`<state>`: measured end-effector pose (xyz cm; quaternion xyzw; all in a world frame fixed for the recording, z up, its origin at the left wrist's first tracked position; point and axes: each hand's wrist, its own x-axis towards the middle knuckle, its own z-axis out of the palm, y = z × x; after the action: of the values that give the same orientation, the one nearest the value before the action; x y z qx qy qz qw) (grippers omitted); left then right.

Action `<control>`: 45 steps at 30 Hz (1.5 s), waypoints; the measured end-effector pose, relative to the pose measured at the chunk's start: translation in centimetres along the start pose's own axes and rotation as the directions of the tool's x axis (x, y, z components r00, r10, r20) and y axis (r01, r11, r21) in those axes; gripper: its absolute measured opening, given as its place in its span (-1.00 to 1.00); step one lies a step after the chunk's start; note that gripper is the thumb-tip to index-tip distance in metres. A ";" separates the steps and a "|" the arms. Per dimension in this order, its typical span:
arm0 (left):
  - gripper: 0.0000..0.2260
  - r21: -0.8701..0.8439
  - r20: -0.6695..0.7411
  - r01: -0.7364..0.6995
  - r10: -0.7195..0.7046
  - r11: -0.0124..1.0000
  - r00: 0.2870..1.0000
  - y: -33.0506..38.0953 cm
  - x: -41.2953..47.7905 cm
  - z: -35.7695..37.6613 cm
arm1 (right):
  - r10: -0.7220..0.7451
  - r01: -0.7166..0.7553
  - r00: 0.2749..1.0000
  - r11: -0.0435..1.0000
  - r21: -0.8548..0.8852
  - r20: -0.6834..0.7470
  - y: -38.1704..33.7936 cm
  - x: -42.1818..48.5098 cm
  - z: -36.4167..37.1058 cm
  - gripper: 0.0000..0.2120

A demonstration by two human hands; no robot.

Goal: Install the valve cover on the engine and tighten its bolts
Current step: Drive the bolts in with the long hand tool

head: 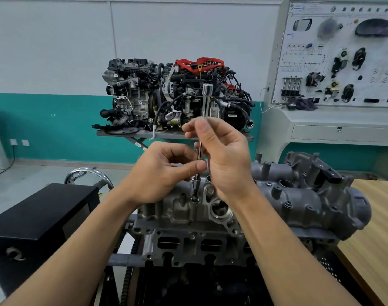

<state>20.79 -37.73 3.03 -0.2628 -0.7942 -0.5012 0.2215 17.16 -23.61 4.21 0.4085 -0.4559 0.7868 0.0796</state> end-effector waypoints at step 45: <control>-0.97 0.282 0.006 0.202 -0.212 0.938 0.977 2.5 -0.7 0.5 | 0.002 0.057 0.997 0.685 -0.726 0.080 -4.7 2.7 -1.0 -0.71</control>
<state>22.83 -36.50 4.10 -0.1530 -0.8841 -0.3996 0.1881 17.17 -20.85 8.92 0.3791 -0.7269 0.5245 0.2298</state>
